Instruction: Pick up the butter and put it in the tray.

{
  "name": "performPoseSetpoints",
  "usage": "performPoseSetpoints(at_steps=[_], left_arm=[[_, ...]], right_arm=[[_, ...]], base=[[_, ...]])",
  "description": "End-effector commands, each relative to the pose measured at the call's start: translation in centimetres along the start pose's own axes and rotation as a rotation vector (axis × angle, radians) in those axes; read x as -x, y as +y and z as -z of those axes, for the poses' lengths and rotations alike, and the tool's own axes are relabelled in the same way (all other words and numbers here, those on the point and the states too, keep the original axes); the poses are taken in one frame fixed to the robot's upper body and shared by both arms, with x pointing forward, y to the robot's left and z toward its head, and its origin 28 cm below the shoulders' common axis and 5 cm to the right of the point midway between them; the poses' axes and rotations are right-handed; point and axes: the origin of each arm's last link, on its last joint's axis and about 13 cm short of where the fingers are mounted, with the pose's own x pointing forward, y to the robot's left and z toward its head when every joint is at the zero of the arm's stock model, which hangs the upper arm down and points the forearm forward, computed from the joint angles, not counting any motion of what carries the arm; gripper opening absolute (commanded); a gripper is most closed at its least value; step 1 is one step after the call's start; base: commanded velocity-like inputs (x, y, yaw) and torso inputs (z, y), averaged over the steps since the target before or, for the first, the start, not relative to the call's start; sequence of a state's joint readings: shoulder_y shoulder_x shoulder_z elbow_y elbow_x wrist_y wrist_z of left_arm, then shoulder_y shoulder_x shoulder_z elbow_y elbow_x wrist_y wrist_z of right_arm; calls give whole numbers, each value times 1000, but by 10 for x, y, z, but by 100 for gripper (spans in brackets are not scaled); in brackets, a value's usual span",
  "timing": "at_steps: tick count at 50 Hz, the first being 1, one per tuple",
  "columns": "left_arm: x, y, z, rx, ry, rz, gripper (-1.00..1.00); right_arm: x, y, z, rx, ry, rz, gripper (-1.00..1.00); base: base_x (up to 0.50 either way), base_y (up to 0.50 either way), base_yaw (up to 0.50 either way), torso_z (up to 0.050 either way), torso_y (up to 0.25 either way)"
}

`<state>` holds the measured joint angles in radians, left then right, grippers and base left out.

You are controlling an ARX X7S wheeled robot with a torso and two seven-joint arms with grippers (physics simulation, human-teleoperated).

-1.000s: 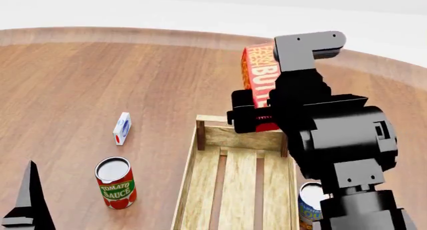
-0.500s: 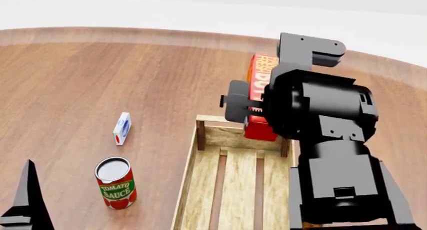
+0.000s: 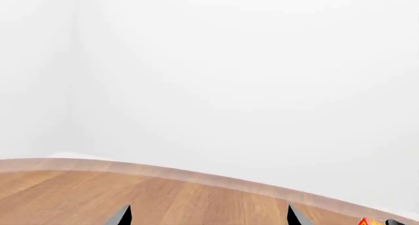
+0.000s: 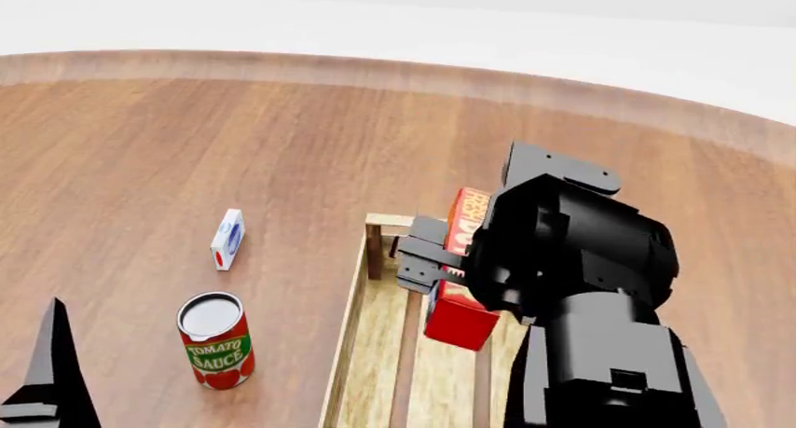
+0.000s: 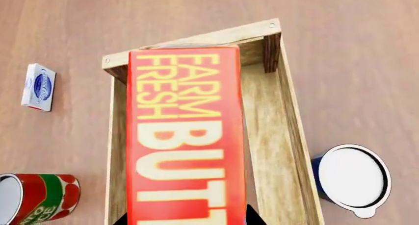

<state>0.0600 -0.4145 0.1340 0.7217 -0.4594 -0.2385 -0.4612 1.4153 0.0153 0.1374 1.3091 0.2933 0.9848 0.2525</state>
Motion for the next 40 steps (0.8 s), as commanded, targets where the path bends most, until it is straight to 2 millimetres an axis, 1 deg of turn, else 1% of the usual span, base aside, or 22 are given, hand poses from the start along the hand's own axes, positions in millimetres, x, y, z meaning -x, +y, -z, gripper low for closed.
performPoseSetpoints(at_steps=[1, 20, 40], left_arm=[[0, 0, 1, 1, 2, 2, 100], [1, -1, 0, 1, 3, 2, 100], [0, 1, 4, 2, 4, -2, 100]], right_arm=[[-5, 1, 6, -52, 21, -26, -100], [-20, -6, 24, -42, 59, 7, -100], [-31, -6, 41, 6, 87, 49, -100]], base=[[0, 0, 3, 0, 0], [0, 0, 0, 0, 1], [0, 0, 0, 1, 1]])
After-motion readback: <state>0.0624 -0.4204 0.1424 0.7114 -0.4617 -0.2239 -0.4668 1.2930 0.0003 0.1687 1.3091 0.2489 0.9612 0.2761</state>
